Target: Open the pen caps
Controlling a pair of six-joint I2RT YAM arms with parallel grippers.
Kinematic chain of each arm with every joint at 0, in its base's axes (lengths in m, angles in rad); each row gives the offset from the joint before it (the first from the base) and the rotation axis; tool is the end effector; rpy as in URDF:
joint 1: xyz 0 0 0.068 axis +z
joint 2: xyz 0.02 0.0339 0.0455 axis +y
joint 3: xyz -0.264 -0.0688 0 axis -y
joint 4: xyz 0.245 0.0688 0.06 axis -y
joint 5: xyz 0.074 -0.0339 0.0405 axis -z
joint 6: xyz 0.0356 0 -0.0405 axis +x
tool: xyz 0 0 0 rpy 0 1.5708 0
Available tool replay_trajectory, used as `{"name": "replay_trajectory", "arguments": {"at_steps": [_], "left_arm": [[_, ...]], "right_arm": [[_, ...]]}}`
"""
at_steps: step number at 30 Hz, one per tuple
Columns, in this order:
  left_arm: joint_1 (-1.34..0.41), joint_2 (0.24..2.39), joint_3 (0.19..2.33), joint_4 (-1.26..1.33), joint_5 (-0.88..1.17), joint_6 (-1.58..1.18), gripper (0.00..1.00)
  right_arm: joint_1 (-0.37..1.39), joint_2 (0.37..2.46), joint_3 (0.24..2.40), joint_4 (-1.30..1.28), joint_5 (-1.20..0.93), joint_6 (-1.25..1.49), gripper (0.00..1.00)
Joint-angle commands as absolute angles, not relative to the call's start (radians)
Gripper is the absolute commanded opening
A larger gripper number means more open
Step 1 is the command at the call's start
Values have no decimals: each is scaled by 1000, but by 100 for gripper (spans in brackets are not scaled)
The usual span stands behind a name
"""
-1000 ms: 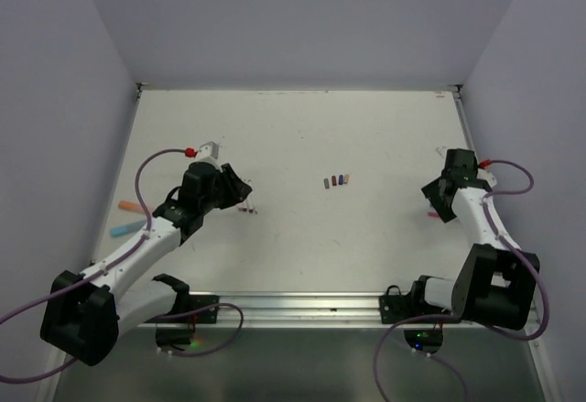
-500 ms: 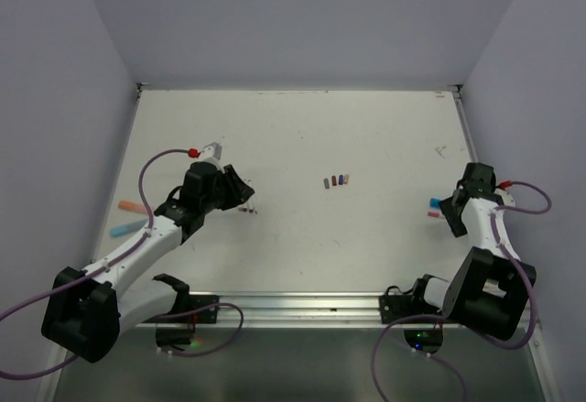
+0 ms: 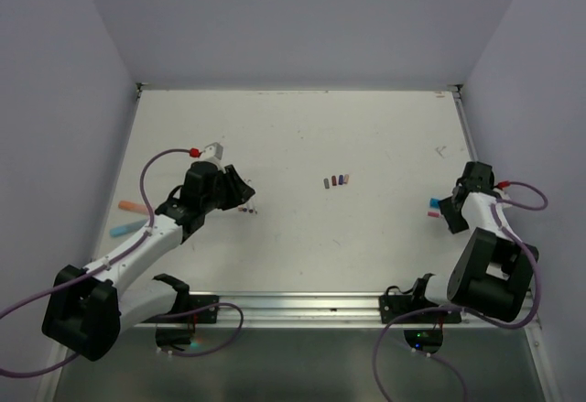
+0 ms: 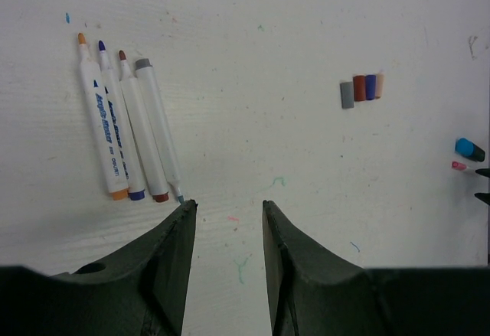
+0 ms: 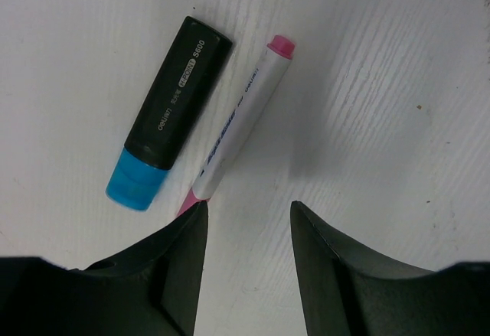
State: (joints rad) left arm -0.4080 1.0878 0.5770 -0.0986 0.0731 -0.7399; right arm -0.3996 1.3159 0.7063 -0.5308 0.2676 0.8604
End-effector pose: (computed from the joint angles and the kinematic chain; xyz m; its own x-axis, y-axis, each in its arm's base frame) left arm 0.2103 -0.0937 0.2172 -0.6919 -0.4335 -0.5774 -0.0214 0.8117 -0.5837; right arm 0.2118 -0.0997 0.1794 -0.1845 0.8716 -0.4543 0.9456 0.2833 0.1596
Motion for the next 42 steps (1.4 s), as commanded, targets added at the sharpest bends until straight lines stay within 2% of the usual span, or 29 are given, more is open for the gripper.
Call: {"name": "replay_trajectory", "arguments": {"at_steps": [1,15,27,42], "left_arm": [[-413,1097,617,-87,92,-715,42],[-411,1101,624,-84,95,-703,42],[-414,1112,612,-57,112,-713,42],[-416,1117,630,-80,94,-690,42]], "right_arm": [[-403,1344,722,-491,287,888,50],[-403,1422,704,-437,270,894,49],[-403,1292,713,-491,273,874,50],[-407,1420,787,-486,285,870,51]]}}
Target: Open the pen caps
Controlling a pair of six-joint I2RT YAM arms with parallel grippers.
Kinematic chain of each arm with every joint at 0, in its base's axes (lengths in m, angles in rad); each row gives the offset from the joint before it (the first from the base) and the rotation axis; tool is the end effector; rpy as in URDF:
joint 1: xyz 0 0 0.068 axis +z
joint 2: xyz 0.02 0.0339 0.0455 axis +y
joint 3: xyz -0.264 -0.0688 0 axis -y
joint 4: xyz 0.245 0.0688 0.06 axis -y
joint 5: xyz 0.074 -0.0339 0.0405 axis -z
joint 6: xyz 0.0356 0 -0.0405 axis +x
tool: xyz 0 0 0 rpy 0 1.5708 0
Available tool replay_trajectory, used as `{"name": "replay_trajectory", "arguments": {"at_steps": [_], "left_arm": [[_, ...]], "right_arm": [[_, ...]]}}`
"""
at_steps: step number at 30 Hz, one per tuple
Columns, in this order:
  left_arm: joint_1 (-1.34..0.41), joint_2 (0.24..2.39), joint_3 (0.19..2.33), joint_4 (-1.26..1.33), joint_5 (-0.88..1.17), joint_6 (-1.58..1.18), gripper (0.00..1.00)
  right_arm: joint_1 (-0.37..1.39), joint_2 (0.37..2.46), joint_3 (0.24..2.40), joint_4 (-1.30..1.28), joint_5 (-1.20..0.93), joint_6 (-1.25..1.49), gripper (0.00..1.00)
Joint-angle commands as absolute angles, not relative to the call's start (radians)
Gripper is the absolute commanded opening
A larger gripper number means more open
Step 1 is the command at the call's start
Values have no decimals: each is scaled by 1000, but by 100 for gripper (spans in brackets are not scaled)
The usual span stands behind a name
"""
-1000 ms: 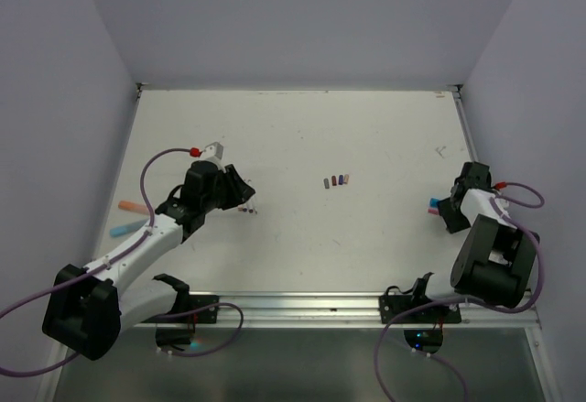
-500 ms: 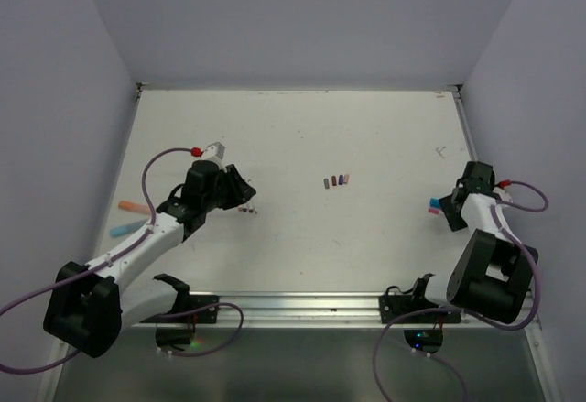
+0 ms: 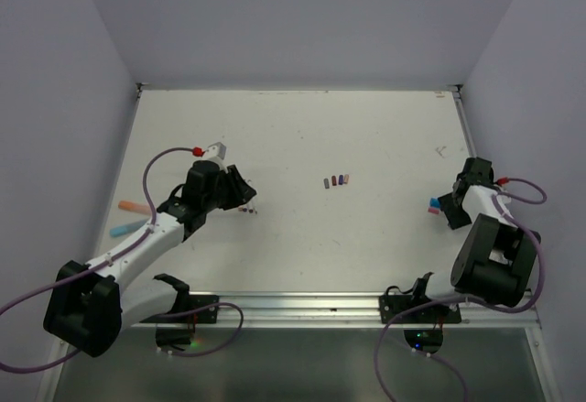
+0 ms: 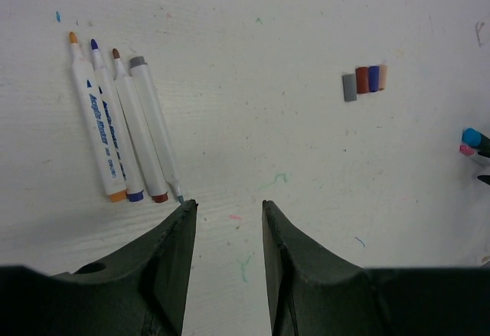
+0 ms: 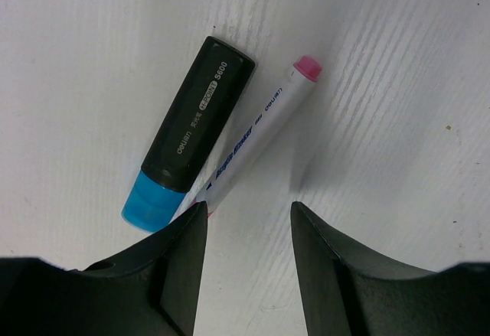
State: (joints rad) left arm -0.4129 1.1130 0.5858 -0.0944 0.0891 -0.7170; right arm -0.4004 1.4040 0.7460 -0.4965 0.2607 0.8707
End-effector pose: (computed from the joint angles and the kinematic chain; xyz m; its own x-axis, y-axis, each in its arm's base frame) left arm 0.2133 -0.0969 0.2152 -0.7082 -0.4043 -0.5787 0.0007 0.8194 -0.5733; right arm 0.2271 -0.1061 0.1723 -0.1812 0.8791 -0.4408 0.9486 0.2745 0.1574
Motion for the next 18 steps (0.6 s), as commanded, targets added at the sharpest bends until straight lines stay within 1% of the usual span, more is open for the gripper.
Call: {"name": "replay_trajectory", "arguments": {"at_steps": [1,15,17,18], "left_arm": [[-414,1115,632,-83,92,-687,42],[-416,1118,634,-81,92,-686,42],[-416,1117,634,-81,92,-686,42],[-416,1115,634,-81,95,-689,42]], "right_arm": [[-408,1427,790,-482,285,870,51],[-410,1502,755,-423,279,868,51],[-411,1506,752,-422,275,867,50],[-410,1508,746,-423,273,862,48]]}}
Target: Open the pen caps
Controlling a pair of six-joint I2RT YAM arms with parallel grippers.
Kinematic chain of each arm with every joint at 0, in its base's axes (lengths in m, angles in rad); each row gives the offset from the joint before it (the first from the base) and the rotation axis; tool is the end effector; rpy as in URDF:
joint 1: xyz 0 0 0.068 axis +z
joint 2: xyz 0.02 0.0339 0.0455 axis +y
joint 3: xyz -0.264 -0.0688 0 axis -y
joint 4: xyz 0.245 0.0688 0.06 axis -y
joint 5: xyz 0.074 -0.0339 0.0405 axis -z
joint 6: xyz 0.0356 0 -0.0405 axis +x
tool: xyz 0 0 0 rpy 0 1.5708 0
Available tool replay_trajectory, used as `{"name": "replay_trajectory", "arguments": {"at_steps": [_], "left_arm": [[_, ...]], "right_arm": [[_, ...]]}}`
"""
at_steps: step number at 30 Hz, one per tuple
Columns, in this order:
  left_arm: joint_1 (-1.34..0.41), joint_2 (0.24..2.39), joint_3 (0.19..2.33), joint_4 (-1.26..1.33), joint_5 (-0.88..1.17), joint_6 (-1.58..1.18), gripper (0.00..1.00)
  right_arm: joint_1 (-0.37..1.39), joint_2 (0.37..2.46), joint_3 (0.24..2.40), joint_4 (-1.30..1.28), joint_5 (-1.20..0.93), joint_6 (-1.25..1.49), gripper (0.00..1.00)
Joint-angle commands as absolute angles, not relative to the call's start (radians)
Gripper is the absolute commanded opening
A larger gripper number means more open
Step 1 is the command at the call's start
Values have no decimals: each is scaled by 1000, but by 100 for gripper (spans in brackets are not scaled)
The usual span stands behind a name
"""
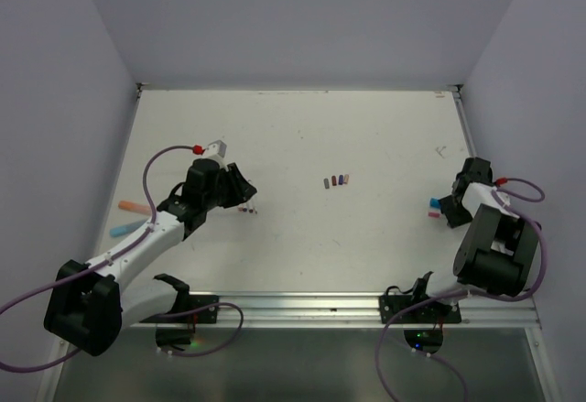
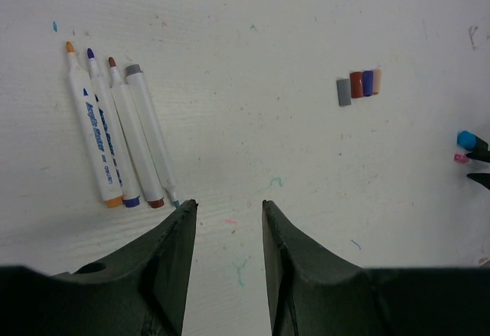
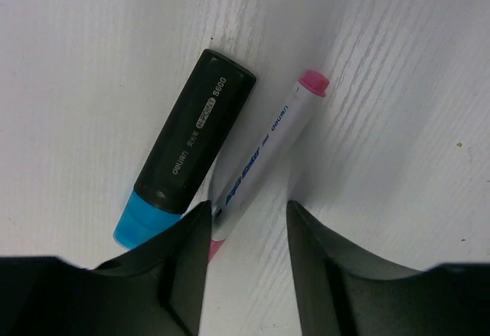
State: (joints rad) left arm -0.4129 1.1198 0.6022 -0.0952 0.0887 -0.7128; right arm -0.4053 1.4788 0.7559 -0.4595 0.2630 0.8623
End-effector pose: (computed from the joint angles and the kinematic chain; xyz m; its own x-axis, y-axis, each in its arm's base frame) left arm 0.2159 -0.0980 0.2191 -0.7033 -0.4030 -0.5856 0.0081 0.8192 -0.5735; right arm 0.2355 -0.1111 0.1590 -0.1956 0.8818 -0.4291 0.9525 0.2751 0.1310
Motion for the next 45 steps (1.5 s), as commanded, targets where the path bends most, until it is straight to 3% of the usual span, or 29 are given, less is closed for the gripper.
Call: {"name": "replay_trajectory", "arguments": {"at_steps": [1,9,10,11,13,26,31,34,38,45], "left_arm": [[-416,1115,632,-81,95,-689,42],[-416,1078,611,-77,112,-709,42],[-416,1074,604,-75,117,-710,42],[-417,1071,601,-74,121,-715,42],[-417,1054,597,-77,129,-715,42],[-419,957,580,-121,224,-712,42],[-423,960,584,-95,319,-707,43],[-433,977,588,-54,363,-718,43],[-449,1006,586,58,428,-761,43],[-505,1116,597,236,471,-836,43]], "right_arm": [[-411,1506,739,-423,272,861,42],[-411,1428,674,-485,256,861,27],[-411,1407,666,-489,252,859,23],[-411,1398,661,-495,250,859,12],[-411,1382,647,-515,239,850,0],[-411,913,633,-770,241,799,0],[-411,782,724,-801,6,704,0],[-407,799,741,-729,-226,631,0],[-347,920,770,-684,-370,546,0],[162,1137,842,-514,-348,503,0]]}}
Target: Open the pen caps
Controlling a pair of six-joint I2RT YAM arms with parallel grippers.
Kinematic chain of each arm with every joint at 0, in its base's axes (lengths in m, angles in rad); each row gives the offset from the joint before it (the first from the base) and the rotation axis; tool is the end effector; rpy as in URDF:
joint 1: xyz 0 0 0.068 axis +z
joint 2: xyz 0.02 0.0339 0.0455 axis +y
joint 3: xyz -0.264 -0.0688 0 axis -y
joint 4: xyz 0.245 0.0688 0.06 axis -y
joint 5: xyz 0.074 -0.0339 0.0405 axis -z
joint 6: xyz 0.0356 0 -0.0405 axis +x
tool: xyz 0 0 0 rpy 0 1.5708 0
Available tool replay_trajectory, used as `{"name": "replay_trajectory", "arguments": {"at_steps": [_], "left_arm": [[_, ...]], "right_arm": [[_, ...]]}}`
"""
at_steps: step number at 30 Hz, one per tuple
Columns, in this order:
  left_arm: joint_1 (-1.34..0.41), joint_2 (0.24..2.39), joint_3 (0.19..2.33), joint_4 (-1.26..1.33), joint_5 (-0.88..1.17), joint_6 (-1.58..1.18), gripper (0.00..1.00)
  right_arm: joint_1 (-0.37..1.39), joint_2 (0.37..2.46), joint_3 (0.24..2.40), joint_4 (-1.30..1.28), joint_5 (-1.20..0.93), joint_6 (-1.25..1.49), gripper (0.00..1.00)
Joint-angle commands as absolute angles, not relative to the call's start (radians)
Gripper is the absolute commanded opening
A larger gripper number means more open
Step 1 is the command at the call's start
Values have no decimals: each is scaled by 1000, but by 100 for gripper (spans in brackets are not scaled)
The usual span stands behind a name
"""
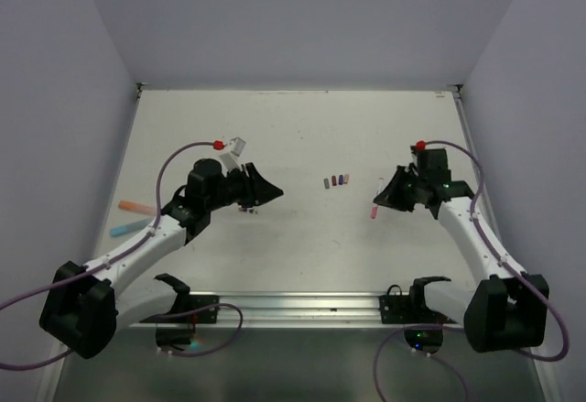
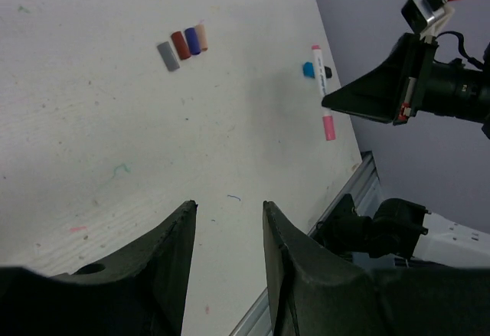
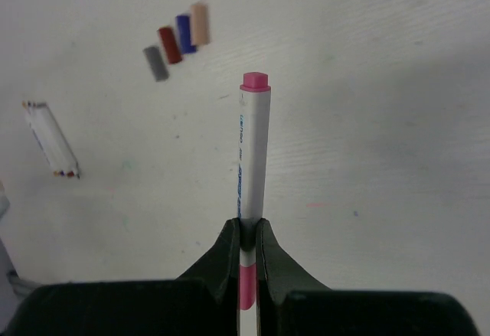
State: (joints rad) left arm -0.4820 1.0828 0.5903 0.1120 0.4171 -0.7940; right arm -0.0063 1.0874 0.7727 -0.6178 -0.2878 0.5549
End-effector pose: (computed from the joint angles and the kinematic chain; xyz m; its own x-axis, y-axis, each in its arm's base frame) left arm 0.2054 -0.1238 0.2441 -0.7706 -0.3327 -0.5436 0.2960 0.5684 -0.7676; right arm 0.2133 0.0088 0.2416 -0.7685 0.5100 -0.3863 0.2845 0.8132 0.5077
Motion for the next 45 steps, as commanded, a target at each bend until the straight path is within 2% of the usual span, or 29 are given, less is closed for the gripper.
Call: {"name": "replay_trajectory", "arguments": {"at_steps": [1,7,12,17,31,32,35,36,37,38,39,42,45], "left_arm": [[-508,1140,604,247,472,-841,43],[-506,1196,603,322,515,-883,43],[-509,1252,545,501,577,-989,44],[-525,1275,543,538,575,-1000,46],[-571,1292,528,552,557,-1022,46],[-572,1295,528,555,560,-1023,45],[-575,1304,531,563,560,-1035,20],[-574,1304,531,566,558,-1042,6],[-574,1302,528,571,554,-1051,0],[-574,1301,525,575,546,-1057,0],[-574,1299,522,580,539,-1061,0],[-574,1273,499,586,491,-1089,0],[-574,1249,489,589,448,-1120,0]], "right_arm": [[229,1152,847,-488,-327,511,0],[402,1187,834,-342,-443,491,0],[555,1226,813,-174,-554,515,0],[659,1270,844,-114,-535,557,0],[698,1296,835,-8,-497,633,0],[698,1299,834,-5,-497,637,0],[703,1293,834,-11,-491,637,0],[703,1290,833,-15,-492,635,0],[704,1284,828,-23,-494,634,5],[704,1276,825,-32,-488,632,15],[704,1270,821,-41,-473,629,36],[707,1235,792,-63,-456,614,46],[710,1221,762,-60,-459,612,46]]}}
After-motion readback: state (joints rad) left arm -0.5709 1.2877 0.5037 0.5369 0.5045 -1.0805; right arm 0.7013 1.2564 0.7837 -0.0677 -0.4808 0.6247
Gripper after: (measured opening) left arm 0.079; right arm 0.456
